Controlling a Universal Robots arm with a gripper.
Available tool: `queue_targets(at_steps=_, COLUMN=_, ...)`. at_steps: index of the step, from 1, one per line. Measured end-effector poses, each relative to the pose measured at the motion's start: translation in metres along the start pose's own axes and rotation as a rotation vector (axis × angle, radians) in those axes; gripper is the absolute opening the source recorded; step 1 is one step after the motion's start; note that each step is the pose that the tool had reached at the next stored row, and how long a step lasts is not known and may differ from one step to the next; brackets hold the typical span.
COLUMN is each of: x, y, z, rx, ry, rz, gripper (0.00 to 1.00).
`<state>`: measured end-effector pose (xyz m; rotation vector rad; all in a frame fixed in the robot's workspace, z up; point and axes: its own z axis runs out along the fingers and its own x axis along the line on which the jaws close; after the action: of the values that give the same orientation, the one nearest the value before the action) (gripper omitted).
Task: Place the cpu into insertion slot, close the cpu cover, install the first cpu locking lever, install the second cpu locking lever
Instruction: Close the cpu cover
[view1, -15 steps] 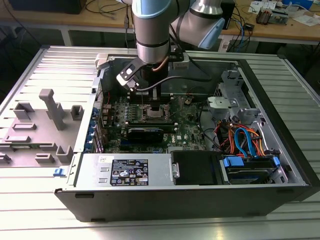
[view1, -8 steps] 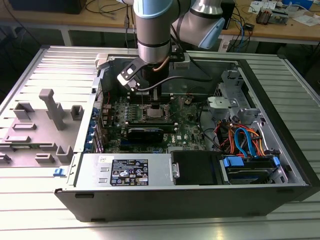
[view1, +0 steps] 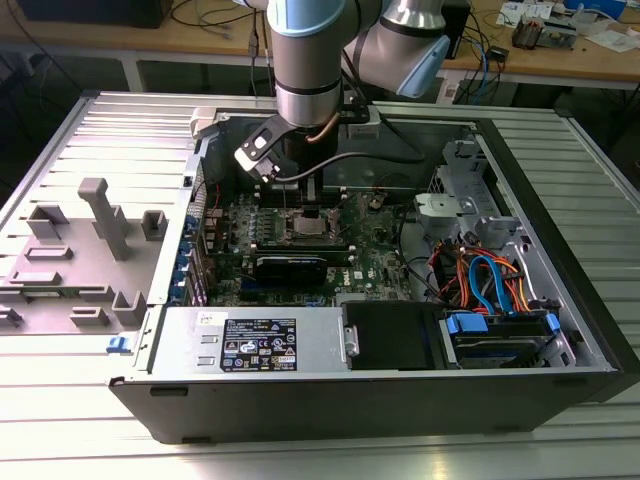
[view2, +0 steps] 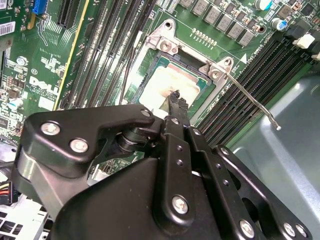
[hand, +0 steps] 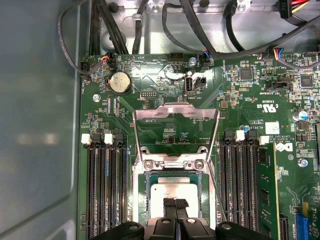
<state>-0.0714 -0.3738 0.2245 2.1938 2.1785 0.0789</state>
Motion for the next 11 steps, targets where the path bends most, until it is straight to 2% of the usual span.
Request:
queue_targets(at_steps=4, x=0.0, y=0.0001, z=0.0, rx=0.0005, ry=0.0, rz=0.0, gripper=0.11)
queue_targets(at_steps=6, x=0.0, y=0.0003, z=-0.0001, rx=0.0036, ry=-0.0001, rz=0.0, gripper=0.11)
queue_targets(at_steps=7, x=0.0001, y=0.0007, z=-0.0001, rx=0.0076, ry=0.0001, rz=0.0, gripper=0.11)
queue_targets(at_steps=9, x=0.0, y=0.0017, z=-0.0002, rx=0.0227, ry=-0.0002, rz=0.0, gripper=0.11)
queue_targets(at_steps=11, x=0.0, y=0.0018, z=-0.0003, rx=0.0248, ry=-0.0002, rz=0.0, gripper=0.11)
